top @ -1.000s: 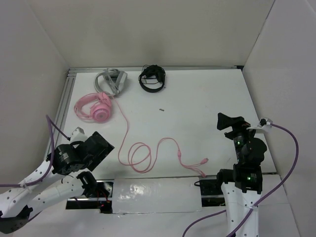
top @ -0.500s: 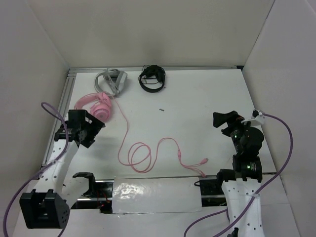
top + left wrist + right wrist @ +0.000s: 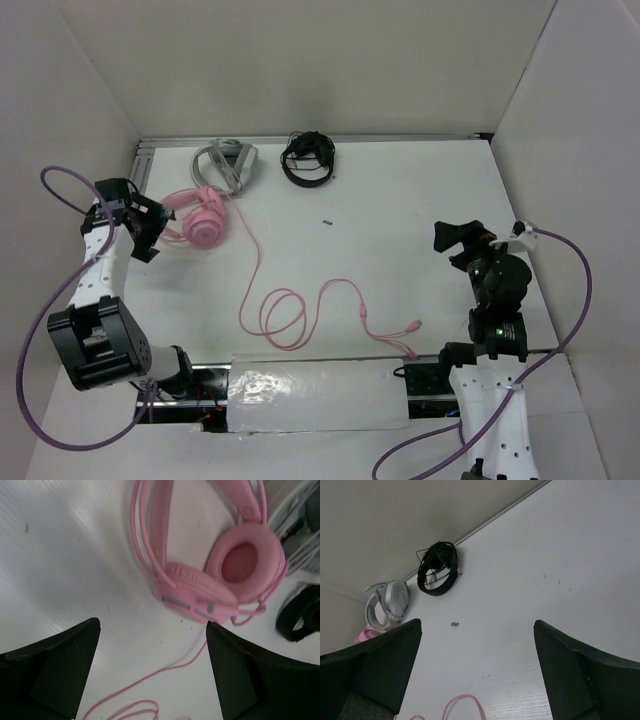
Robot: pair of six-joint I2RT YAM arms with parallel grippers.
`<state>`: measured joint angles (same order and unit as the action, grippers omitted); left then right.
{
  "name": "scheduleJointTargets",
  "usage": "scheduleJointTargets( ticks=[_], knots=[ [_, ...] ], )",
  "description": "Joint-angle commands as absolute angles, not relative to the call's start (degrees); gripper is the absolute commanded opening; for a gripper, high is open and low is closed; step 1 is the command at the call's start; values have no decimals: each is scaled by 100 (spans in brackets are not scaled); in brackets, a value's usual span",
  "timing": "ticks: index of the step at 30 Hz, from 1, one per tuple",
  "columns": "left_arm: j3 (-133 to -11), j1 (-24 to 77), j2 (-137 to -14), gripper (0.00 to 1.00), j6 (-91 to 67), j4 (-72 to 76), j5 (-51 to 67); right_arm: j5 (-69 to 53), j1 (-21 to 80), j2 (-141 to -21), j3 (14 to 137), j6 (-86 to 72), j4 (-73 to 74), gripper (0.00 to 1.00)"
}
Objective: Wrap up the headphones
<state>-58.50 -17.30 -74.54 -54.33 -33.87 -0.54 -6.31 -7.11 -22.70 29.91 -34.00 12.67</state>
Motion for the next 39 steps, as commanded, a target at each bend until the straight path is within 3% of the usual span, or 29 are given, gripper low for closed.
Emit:
scheduleJointTargets(
  ticks=[1,6,26,27,29,30,32,33,34,38,39],
  knots=[
    [-6466,-2082,-7986,99,-5554,-3348,-166,-510,-686,-2451,3102,-3279,932,100],
    [-7381,-2127,-8841,99,-5879,-3962,-729,-580,-686,-2777,3217,-3182,932,100],
    [-8815,-1723,-11249,98,-7866,-5238,-1116,-985,-677,-2979,3252,-2953,861,100],
    [-8876,-1714,-11407,96,-7892,-5299,-1108,-976,-668,-3006,3269,-2936,861,100],
    [-9000,-1661,-11513,81,-8076,-5563,-1151,-967,-668,-3032,3296,-2936,888,100],
    [-9000,-1635,-11496,67,-8103,-5607,-1221,-984,-668,-3067,3313,-2936,888,100],
    [-8912,-1538,-11330,50,-8112,-5642,-1283,-1089,-668,-3207,3366,-2909,958,100],
    [-8721,-1425,-11129,33,-8060,-5564,-1362,-1333,-668,-3365,3479,-2857,1028,100],
    [-8719,-1424,-11127,32,-8033,-5503,-1362,-1336,-668,-3462,3480,-2856,1028,100],
    [-8324,-1170,-10365,1,-7788,-5256,-1310,-1503,-493,-3893,3709,-2742,1187,100],
    [-8132,-986,-10232,0,-7622,-5204,-1283,-1416,-266,-3928,3718,-2699,1178,100]
  ],
)
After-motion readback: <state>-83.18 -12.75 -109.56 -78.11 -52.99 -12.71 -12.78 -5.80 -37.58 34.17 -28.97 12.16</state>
